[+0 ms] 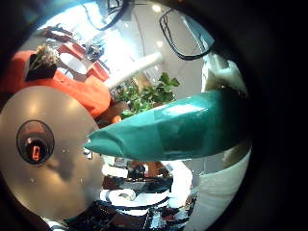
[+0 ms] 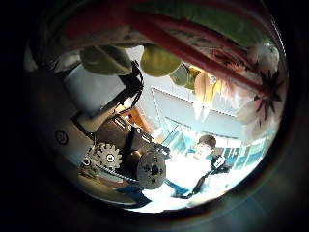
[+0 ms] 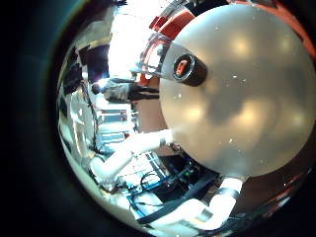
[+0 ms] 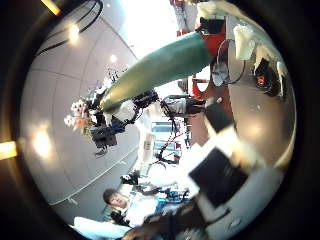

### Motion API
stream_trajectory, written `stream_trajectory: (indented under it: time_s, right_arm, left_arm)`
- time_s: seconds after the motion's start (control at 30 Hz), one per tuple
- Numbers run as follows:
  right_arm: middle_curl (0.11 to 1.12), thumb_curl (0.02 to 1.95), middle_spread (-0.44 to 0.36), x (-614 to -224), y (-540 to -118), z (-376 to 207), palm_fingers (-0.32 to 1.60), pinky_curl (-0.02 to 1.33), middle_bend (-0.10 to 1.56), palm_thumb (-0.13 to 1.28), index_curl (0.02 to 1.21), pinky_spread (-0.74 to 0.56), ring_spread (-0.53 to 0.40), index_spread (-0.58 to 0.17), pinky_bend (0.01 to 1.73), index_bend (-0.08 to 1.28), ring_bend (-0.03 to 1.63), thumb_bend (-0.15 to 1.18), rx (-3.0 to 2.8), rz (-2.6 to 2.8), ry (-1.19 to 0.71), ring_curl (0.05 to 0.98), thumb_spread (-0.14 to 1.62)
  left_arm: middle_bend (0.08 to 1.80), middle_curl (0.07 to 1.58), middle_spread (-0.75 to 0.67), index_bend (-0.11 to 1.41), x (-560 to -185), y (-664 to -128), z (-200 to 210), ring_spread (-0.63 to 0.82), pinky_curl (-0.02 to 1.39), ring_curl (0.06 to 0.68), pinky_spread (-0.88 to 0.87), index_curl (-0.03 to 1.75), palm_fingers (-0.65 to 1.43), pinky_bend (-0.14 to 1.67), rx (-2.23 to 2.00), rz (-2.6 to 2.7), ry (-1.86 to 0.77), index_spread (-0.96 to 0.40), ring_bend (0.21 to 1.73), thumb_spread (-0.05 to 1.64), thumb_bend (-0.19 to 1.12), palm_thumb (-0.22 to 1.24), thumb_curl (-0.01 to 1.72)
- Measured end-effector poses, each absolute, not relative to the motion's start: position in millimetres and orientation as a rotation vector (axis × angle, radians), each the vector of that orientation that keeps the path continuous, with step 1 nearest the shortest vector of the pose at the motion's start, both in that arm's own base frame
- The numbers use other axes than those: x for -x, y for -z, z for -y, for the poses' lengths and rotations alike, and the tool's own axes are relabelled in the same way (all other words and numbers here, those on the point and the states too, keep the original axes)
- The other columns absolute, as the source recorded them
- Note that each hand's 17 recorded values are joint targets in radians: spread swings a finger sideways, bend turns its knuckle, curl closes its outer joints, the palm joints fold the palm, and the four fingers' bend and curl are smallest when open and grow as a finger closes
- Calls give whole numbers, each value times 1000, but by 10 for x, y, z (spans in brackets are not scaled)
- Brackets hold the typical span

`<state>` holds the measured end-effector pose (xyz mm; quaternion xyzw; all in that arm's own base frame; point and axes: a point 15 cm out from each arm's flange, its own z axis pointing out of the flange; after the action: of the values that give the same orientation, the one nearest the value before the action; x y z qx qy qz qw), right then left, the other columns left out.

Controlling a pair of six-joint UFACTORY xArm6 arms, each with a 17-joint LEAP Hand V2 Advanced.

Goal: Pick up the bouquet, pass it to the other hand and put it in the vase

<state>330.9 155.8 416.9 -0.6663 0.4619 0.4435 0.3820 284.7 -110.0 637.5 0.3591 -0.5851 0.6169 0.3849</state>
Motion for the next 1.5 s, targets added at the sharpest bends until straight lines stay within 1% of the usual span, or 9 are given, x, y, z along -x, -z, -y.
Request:
stream_trajectory:
  time_s: [0.03,0.13,0.17,0.2,0.37,0.57,0.83,1.13,1.5]
  right_arm:
    - [553,835,-89,-3312,-4167,-1557,-40,816,771,749,687,-116,-137,-338,897,448,1036,-30,1700,-1177,-1131,562,1038]
    - [461,766,-21,-3325,-4182,-1560,-141,731,571,726,583,122,-10,-334,809,339,829,-32,1699,-1166,-1118,457,1042]
    - [450,757,-12,-3332,-4183,-1559,-144,719,546,719,570,150,8,-335,796,322,807,-35,1701,-1165,-1110,446,1041]
    - [423,730,8,-3348,-4177,-1554,-145,684,483,706,537,220,51,-337,756,270,748,-35,1701,-1168,-1101,417,1036]
    - [363,649,67,-3367,-4182,-1553,-135,579,334,669,437,368,146,-352,638,140,574,-36,1703,-1170,-1078,337,1025]
    - [328,581,127,-3418,-4194,-1534,-114,493,224,645,338,428,196,-357,565,113,469,-35,1701,-1183,-1038,290,1020]
    - [309,517,158,-3563,-4206,-1364,-100,430,177,605,248,444,228,-354,533,111,404,-34,1667,-1237,-945,264,1020]
    - [283,469,176,-3471,-3900,-1367,-91,388,170,578,202,450,249,-352,521,119,377,-27,1611,-1298,-994,254,1025]
    - [267,446,178,-3472,-3863,-1359,-73,361,172,584,184,447,253,-340,526,129,370,-25,1609,-1300,-999,255,1028]
  left_arm:
    - [1239,834,-446,759,-2863,-6387,1072,-398,700,515,-540,1034,1141,1246,-930,1490,-1583,-646,1452,1041,110,959,723]
    - [1244,831,-443,749,-2892,-6415,1028,-397,705,514,-541,1062,1141,1243,-960,1495,-1606,-656,1454,1046,101,962,744]
    - [1246,829,-441,747,-2892,-6418,1022,-396,708,513,-542,1072,1144,1244,-967,1498,-1608,-659,1453,1047,97,963,750]
    - [1247,827,-440,744,-2896,-6414,1006,-396,710,513,-543,1080,1143,1244,-977,1500,-1609,-662,1454,1048,97,968,759]
    - [1255,820,-435,726,-2920,-6389,958,-395,719,510,-546,1118,1143,1239,-1008,1507,-1605,-676,1455,1052,81,973,791]
    - [1266,815,-433,711,-2978,-6283,886,-395,729,508,-549,1153,1144,1227,-1044,1503,-1595,-693,1456,1056,66,982,821]
    - [1271,806,-430,693,-3199,-6041,770,-395,741,506,-553,1187,1146,1218,-1121,1490,-1579,-709,1456,1063,46,992,851]
    - [1275,799,-428,670,-3472,-5721,849,-394,753,504,-557,1214,1147,1211,-1190,1502,-1511,-718,1457,1070,24,1001,876]
    - [1276,792,-427,659,-3727,-5368,880,-395,764,505,-562,1236,1151,1201,-1256,1495,-1446,-726,1459,1078,7,1022,900]
